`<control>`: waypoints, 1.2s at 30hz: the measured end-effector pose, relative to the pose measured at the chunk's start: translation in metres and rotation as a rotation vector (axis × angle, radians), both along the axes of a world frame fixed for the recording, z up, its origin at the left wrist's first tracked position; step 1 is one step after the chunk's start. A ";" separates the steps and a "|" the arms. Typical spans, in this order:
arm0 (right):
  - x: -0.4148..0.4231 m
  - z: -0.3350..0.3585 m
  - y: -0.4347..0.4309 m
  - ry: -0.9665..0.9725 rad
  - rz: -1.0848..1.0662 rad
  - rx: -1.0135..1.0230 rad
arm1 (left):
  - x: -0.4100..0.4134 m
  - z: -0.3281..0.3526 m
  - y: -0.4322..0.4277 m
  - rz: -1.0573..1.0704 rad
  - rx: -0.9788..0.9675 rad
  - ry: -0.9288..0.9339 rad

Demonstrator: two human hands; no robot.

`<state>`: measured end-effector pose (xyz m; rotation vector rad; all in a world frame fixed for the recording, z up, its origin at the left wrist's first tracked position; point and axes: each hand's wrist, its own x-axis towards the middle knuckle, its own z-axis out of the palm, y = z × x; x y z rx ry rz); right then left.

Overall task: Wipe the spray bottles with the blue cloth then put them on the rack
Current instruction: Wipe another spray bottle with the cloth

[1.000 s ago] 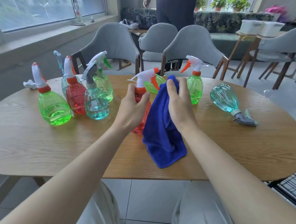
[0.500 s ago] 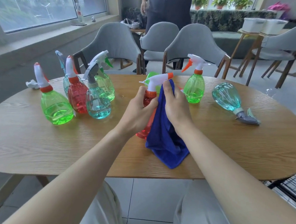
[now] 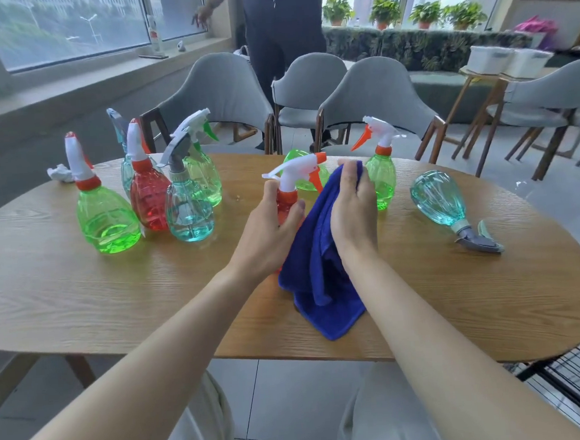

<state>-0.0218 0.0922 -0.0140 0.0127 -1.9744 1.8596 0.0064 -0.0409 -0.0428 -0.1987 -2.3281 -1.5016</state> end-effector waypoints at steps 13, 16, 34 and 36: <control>-0.016 0.023 0.001 0.370 0.032 0.739 | -0.004 0.019 0.002 -0.099 -0.203 -0.001; -0.019 0.032 -0.001 0.438 -0.023 1.173 | -0.001 0.026 0.001 -0.148 -0.224 -0.016; -0.020 0.040 0.005 0.502 -0.197 1.281 | -0.003 0.026 -0.002 -0.263 -0.329 -0.016; -0.022 0.042 0.004 0.513 -0.191 1.227 | -0.003 0.025 -0.003 -0.268 -0.311 -0.015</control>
